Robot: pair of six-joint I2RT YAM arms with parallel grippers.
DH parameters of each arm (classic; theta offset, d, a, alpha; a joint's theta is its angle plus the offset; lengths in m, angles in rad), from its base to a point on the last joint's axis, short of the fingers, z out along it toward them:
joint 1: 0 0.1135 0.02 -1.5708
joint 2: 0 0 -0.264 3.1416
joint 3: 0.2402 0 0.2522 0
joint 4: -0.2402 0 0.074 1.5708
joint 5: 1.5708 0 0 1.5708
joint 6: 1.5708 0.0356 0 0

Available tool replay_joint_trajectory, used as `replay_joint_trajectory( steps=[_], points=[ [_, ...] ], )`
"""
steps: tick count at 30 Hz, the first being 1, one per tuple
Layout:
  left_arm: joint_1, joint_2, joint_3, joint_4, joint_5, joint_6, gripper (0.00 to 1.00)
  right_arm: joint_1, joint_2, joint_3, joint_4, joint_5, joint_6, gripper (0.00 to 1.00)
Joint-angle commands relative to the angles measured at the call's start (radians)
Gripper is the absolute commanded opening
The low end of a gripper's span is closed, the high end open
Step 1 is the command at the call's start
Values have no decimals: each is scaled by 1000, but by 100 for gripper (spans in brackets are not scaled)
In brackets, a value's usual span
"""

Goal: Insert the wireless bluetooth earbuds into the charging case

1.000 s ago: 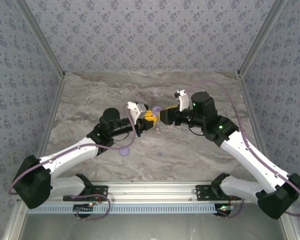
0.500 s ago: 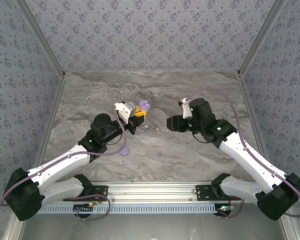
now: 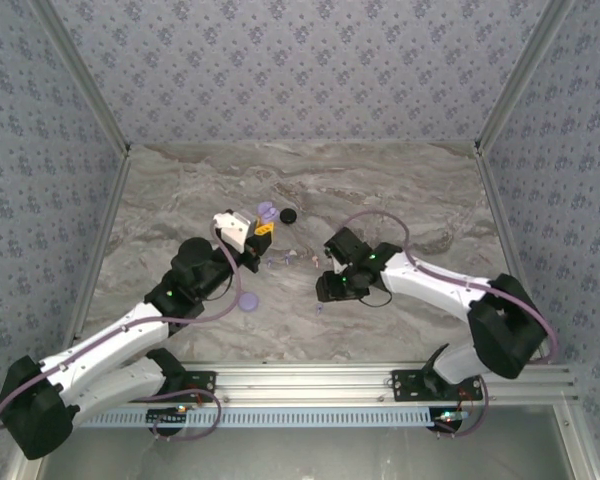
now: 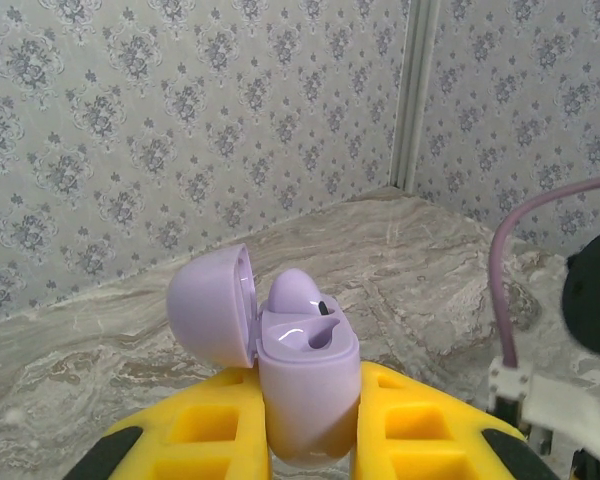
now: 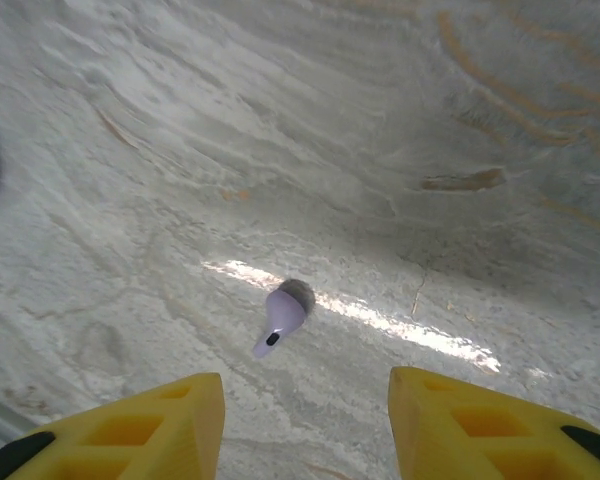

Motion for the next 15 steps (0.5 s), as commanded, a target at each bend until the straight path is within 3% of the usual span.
replay_joint_trajectory(
  steps=[1, 15],
  points=[
    [-6, -22, 5, 2, -15, 13, 0, 26, 49, 60, -6, 29, 2, 49],
    [-7, -34, 8, -12, -18, 8, 0, 91, 213, 163, -75, 83, -44, 41]
  ],
)
